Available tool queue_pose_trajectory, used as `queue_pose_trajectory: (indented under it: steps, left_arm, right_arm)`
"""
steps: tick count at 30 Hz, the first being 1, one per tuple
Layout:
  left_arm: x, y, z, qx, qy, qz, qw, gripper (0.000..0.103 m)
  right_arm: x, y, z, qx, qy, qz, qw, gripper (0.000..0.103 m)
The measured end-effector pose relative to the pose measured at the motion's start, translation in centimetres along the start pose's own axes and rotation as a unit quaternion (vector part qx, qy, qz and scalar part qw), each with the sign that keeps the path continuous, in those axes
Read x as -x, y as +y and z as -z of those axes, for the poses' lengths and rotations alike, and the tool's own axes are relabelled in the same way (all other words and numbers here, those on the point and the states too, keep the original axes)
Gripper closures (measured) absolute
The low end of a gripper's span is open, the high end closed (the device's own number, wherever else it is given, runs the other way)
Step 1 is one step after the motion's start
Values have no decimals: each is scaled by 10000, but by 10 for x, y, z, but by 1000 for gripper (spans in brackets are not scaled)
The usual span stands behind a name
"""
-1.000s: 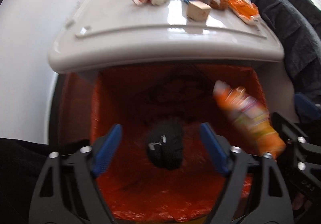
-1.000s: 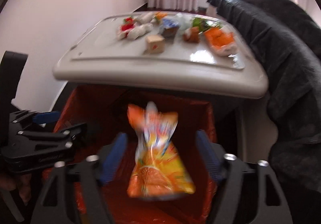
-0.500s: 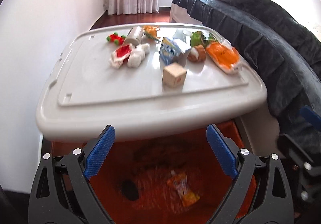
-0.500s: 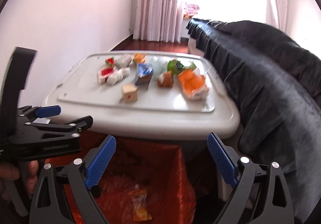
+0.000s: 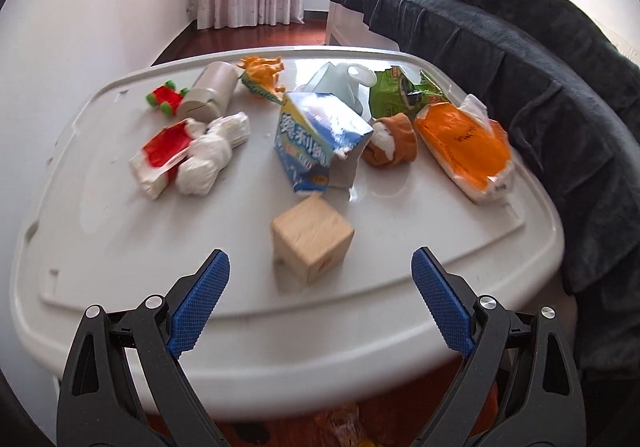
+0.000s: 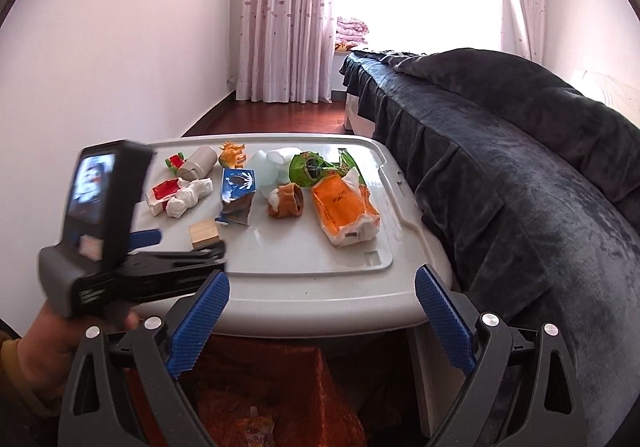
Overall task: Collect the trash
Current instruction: 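Grasp the wooden block with the left tool while the right tool grasps the orange bag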
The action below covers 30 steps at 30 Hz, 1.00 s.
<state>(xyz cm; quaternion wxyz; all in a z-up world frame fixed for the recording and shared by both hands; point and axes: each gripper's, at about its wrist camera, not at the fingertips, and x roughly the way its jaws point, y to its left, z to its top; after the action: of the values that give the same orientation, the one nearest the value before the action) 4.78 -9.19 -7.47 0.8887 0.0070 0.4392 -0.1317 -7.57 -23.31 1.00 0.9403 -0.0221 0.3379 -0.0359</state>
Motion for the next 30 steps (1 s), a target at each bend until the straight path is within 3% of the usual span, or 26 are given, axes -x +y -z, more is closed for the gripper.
queue_pose_trajectory:
  steps: [5, 8, 15, 23, 30]
  left_arm:
    - [-24, -6, -9, -8, 10, -127, 9999, 13]
    - [-35, -7, -11, -20, 39, -266, 9996, 20]
    - [-45, 5, -11, 200, 93, -584, 9981, 56]
    - [-29, 23, -1, 509, 17, -574, 9971, 56]
    - [-4, 31, 4, 494, -157, -608, 9968, 56]
  right_arm:
    - [-6, 0, -2, 116, -28, 18, 9999, 11]
    - [-9, -6, -2, 43, -17, 3, 10000, 11]
    - [-11, -11, -2, -43, 27, 18, 10000, 11]
    - [-40, -17, -24, 48, 91, 181, 9998, 11]
    - [-121, -24, -47, 158, 316, 294, 9989, 11]
